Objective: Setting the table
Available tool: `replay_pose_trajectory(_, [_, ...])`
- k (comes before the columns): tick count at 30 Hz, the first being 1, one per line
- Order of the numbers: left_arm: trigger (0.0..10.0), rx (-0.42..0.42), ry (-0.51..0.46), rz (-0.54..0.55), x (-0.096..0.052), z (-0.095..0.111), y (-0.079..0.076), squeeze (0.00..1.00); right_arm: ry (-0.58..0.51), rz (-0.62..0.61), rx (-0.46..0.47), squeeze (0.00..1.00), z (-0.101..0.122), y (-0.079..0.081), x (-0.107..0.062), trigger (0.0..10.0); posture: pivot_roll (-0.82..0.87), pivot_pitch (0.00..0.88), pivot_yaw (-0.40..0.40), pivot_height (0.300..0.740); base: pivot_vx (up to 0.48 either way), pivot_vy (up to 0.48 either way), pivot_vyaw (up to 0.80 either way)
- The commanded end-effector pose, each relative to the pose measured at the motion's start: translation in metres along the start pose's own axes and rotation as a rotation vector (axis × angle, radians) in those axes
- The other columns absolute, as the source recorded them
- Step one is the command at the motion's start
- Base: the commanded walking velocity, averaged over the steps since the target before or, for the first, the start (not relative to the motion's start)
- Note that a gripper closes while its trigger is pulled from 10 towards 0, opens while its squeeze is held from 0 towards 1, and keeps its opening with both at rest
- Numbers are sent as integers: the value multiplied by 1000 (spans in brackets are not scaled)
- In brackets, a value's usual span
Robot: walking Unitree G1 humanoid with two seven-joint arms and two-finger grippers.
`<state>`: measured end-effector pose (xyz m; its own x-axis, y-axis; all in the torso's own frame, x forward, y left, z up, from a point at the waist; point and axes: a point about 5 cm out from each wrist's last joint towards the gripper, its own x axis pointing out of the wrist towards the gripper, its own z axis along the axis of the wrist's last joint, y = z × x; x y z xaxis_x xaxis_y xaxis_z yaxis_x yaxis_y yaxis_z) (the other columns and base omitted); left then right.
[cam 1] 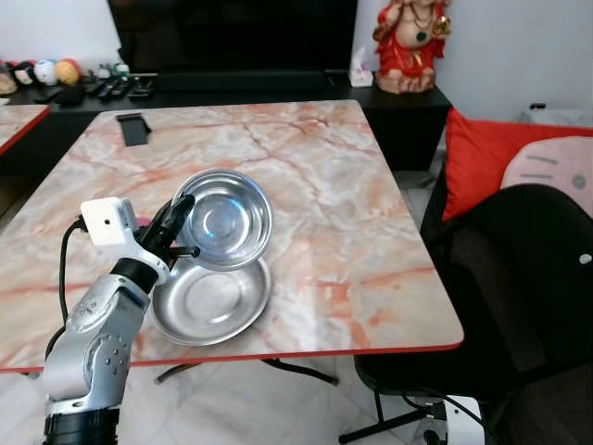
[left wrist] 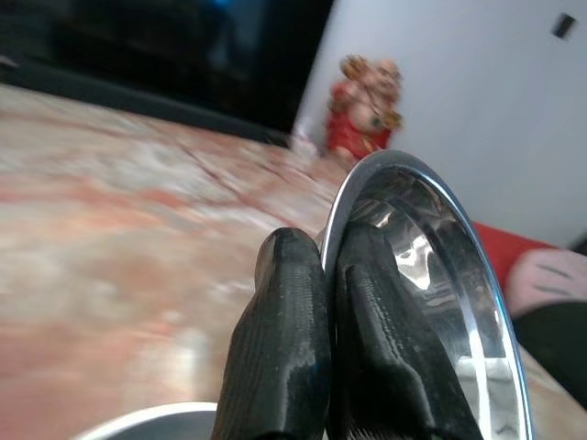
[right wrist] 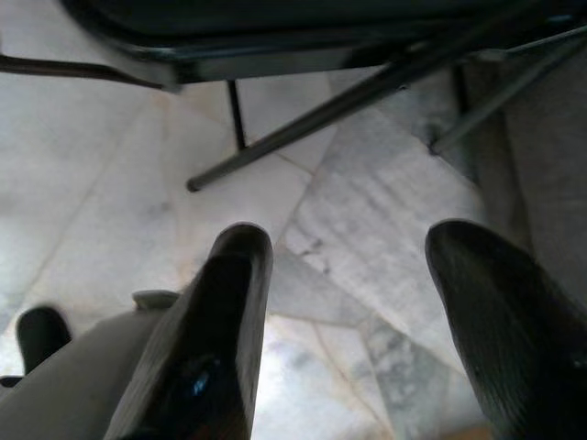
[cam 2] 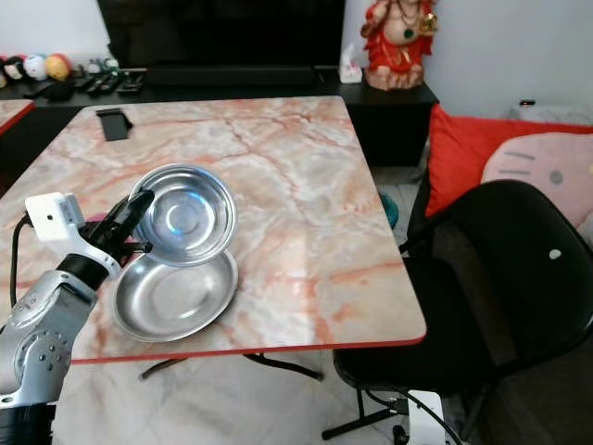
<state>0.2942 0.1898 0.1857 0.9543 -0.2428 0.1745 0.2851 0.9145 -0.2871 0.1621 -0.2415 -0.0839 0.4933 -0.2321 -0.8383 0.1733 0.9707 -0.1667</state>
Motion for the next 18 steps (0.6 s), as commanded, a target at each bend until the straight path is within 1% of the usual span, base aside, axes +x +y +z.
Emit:
replay_pose_trajectory(1, [10000, -6, -5, 6, -2, 6, 4, 0, -6, 5, 3, 0, 3, 2, 0, 10000, -33, 0, 7, 740, 0, 0, 0])
replay_pose_trajectory(2, [10000, -30, -1, 9, -3, 6, 6, 0, -5, 6, 3, 0, 3, 2, 0, 10000, -33, 0, 7, 740, 0, 0, 0])
replay_pose_trajectory(4, [10000, -42, -6, 11, -4, 7, 7, 0, -5, 6, 4, 0, 3, 2, 0, 10000, -38, 0, 11, 740, 0, 0, 0])
replay_pose_trajectory(6, [10000, -82, -16, 25, -7, 9, 9, 0, -4, 6, 3, 0, 2, 2, 0, 10000, -34, 0, 9, 740, 0, 0, 0])
replay_pose_trajectory(7, [10000, -82, -16, 25, -7, 9, 9, 0, -4, 6, 3, 0, 2, 2, 0, 10000, -34, 0, 9, 740, 0, 0, 0])
replay_pose_trajectory(8, [10000, -119, -22, 53, -9, 12, 13, 0, -3, 6, 1, 0, 2, 2, 0, 10000, -34, 0, 9, 740, 0, 0, 0])
replay_pose_trajectory(11, [10000, -152, -4, 100, -10, 16, 17, 0, -1, 7, -3, 0, 2, 2, 0, 10000, -30, 0, 8, 740, 0, 0, 0])
replay_pose_trajectory(12, [10000, -151, 21, 124, -11, 16, 20, 0, 0, 7, -3, 0, 2, 2, 0, 10000, -28, 0, 9, 740, 0, 0, 0])
replay_pose_trajectory(14, [10000, -164, 30, 132, -12, 16, 22, 0, 0, 7, -4, 0, 2, 2, 0, 10000, -30, 0, 10, 740, 0, 0, 0])
replay_pose_trajectory(15, [10000, -154, 85, 159, -15, 13, 27, 0, 1, 7, -5, 0, 1, 2, 0, 10000, -29, 0, 12, 740, 0, 0, 0])
replay_pose_trajectory(16, [10000, -169, 118, 146, -17, 12, 27, 0, 2, 8, -5, 0, 1, 2, 0, 10000, -30, 0, 14, 740, 0, 0, 0])
replay_pose_trajectory(17, [10000, -169, 118, 146, -17, 12, 27, 0, 2, 8, -5, 0, 1, 2, 0, 10000, -30, 0, 14, 740, 0, 0, 0])
replay_pose_trajectory(18, [10000, -173, 174, 147, -20, 8, 28, 0, 2, 9, -5, 0, 1, 2, 0, 10000, -31, 0, 16, 740, 0, 0, 0])
